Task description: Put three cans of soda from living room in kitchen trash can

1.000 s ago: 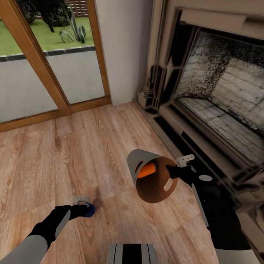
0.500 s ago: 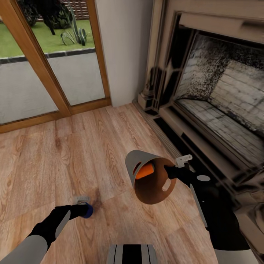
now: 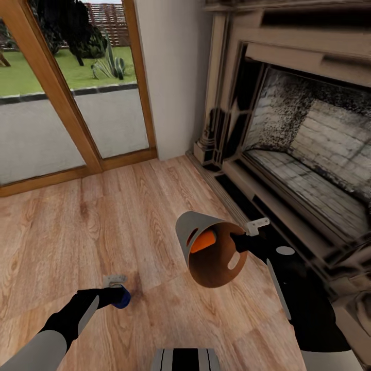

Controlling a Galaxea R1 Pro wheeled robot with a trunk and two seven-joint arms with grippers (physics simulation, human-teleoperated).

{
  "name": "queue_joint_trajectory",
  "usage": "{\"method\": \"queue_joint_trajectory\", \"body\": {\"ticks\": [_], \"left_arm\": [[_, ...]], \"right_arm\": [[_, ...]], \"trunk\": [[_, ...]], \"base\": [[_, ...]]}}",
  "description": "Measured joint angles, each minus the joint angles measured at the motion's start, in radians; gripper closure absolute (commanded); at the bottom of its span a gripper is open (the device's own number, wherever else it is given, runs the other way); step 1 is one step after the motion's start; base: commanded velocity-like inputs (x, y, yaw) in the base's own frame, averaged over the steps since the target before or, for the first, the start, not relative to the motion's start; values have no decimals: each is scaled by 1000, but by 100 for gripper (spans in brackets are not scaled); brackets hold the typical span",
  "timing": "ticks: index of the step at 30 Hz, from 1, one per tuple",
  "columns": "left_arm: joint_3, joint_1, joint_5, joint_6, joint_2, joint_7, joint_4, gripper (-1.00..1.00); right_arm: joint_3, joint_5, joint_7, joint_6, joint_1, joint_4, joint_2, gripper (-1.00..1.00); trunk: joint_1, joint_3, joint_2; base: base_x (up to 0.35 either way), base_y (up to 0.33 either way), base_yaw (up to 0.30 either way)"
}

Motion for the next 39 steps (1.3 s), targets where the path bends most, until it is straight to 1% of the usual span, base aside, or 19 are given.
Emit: {"method": "queue_joint_trajectory", "body": {"ticks": [10,17,19,20,22,23,24,25,27,30,31,33,35,37,39], "left_arm": [[0,-1,6,4,2,-6,-2,100],[0,-2,6,-3,3,0,-11,100],[0,-2,6,-6,2,3,-12,100],[0,-2,5,-18,2,7,-14,100],[0,-2,5,-33,2,10,-14,100],[0,-2,4,-56,2,22,-14,100],[0,-2,4,-63,2,26,-14,100],[0,-2,5,-66,2,28,-14,100],[0,-1,4,-70,2,32,-14,100],[-1,-1,4,-81,2,34,-13,100],[-1,0,4,-85,2,34,-12,100],[-1,0,3,-94,2,35,-9,100],[-1,1,3,-102,3,35,-6,100],[-1,1,2,-113,3,35,-4,100],[-2,1,2,-124,3,37,-3,100]], "right_arm": [[-2,-1,-1,-2,1,12,1,100],[-14,-3,2,-14,9,34,0,100],[-16,-4,0,-28,11,35,0,100],[-17,-3,-5,-56,21,35,-1,100],[-17,-4,-7,-65,33,35,0,100],[-18,-7,-10,-77,56,40,0,100],[-18,-14,-11,-84,69,71,0,100],[-19,-12,-11,-94,74,100,0,100],[-35,2,-13,-135,81,146,0,100],[-64,-3,-8,-185,86,182,-1,100],[-68,2,-7,-192,87,177,-1,100],[-76,-5,-4,-203,88,153,0,100],[-78,-16,-4,-205,89,153,0,100],[-81,-3,-4,-210,89,162,-3,100],[-83,-3,-3,-211,89,170,-3,100]], "trunk": [[-4,39,2],[-8,66,4],[-9,73,4],[-9,77,5],[-10,85,5],[-11,89,5],[-11,93,6],[-11,97,6],[-12,104,6],[-13,116,7],[-14,120,7],[-15,128,8],[-16,135,8],[-17,143,9],[-18,151,9]], "base": [[0,0,0],[0,0,0],[0,0,0],[0,0,0],[0,0,0],[0,0,0],[0,0,0],[0,0,0],[0,0,0],[0,0,0],[0,0,0],[0,0,0],[0,0,0],[0,0,0],[0,0,0]]}}
